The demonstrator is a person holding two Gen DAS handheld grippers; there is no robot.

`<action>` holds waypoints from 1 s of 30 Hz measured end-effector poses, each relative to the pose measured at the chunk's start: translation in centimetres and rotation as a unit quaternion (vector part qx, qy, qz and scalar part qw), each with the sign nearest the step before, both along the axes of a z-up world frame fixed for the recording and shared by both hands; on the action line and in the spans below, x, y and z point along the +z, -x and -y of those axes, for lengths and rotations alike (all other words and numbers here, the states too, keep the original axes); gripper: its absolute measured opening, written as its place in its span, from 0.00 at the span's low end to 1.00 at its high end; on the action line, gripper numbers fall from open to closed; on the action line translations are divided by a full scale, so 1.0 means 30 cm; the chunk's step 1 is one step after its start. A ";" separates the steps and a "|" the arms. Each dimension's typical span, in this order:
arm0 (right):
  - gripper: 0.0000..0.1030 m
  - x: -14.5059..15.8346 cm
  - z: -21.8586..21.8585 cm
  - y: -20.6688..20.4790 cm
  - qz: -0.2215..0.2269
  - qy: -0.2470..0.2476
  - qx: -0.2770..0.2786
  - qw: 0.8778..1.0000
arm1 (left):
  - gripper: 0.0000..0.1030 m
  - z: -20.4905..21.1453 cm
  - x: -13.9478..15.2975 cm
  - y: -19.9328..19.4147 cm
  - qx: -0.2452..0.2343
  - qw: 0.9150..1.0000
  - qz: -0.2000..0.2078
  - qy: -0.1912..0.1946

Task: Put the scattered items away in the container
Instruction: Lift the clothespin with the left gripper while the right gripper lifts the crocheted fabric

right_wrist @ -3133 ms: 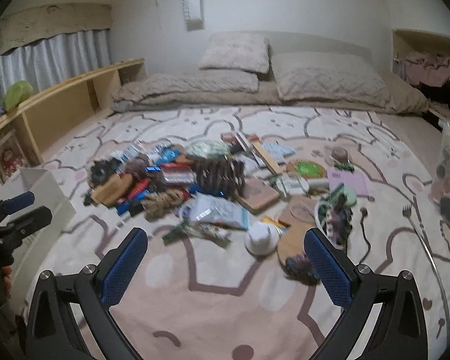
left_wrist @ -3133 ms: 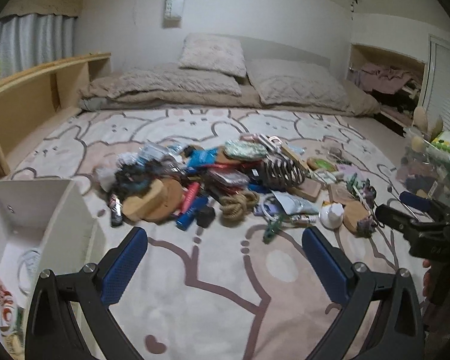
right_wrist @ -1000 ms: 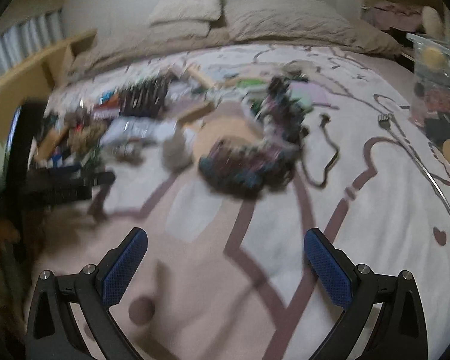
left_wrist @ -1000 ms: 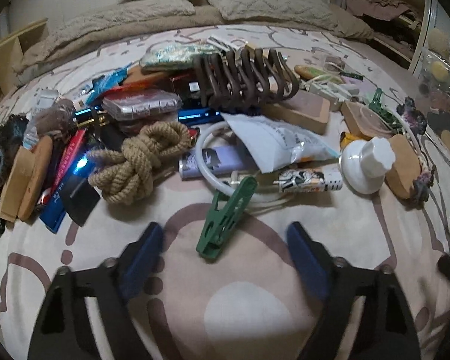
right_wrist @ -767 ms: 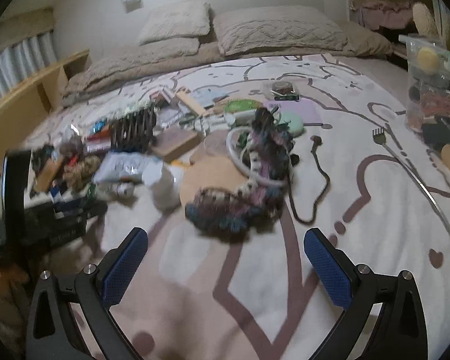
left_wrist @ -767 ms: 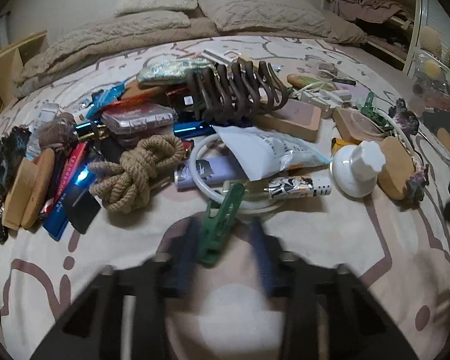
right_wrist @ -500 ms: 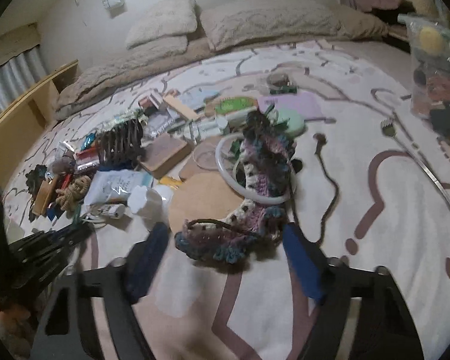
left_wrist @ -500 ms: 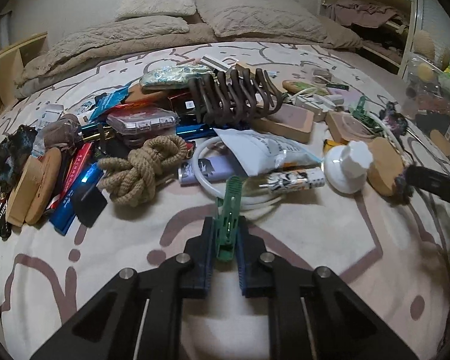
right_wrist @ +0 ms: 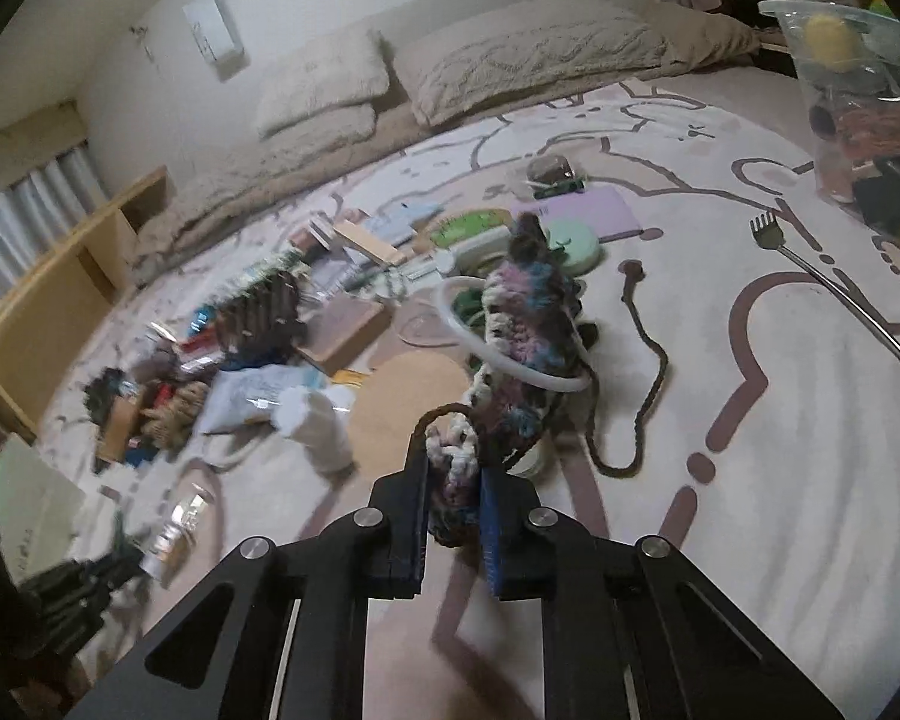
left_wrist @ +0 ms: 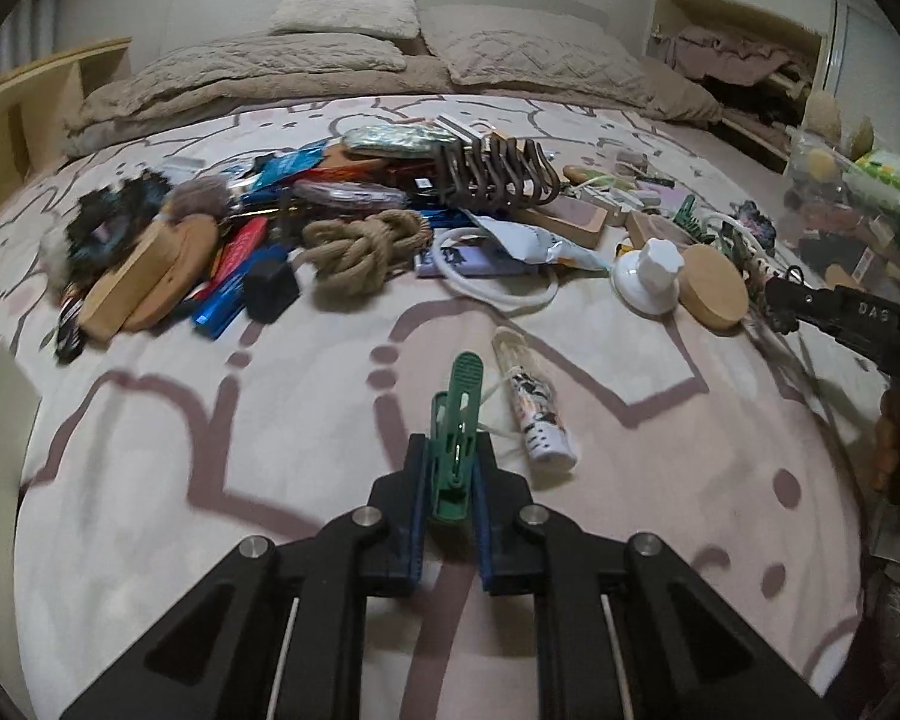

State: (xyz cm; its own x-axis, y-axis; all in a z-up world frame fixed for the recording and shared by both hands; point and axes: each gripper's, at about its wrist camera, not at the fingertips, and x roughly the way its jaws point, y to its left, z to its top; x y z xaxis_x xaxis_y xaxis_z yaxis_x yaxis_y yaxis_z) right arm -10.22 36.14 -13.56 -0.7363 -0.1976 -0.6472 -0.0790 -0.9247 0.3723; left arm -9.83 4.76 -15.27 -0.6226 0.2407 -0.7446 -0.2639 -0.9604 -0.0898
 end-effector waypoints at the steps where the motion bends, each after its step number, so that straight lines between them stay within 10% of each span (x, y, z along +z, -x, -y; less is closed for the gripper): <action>1: 0.15 0.014 0.000 -0.012 -0.005 0.010 0.001 1.000 | 0.13 0.010 0.005 -0.013 0.002 1.000 -0.002 -0.002; 18: 0.15 0.511 0.122 -0.229 -0.188 0.075 0.071 0.977 | 0.13 0.138 0.277 -0.137 0.029 0.992 -0.105 -0.070; 30: 0.15 0.484 0.190 -0.301 -0.131 0.159 0.164 0.965 | 0.13 0.250 0.238 -0.229 0.053 0.993 -0.084 -0.057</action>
State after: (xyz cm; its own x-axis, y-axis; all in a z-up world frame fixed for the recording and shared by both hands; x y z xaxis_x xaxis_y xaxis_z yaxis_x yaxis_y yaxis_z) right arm -1.17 30.45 0.96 -0.7307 -0.6055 -0.3153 0.3345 -0.7202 0.6078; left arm -2.96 -2.73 -8.14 -0.7620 0.2446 -0.5996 -0.1827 -0.9695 -0.1634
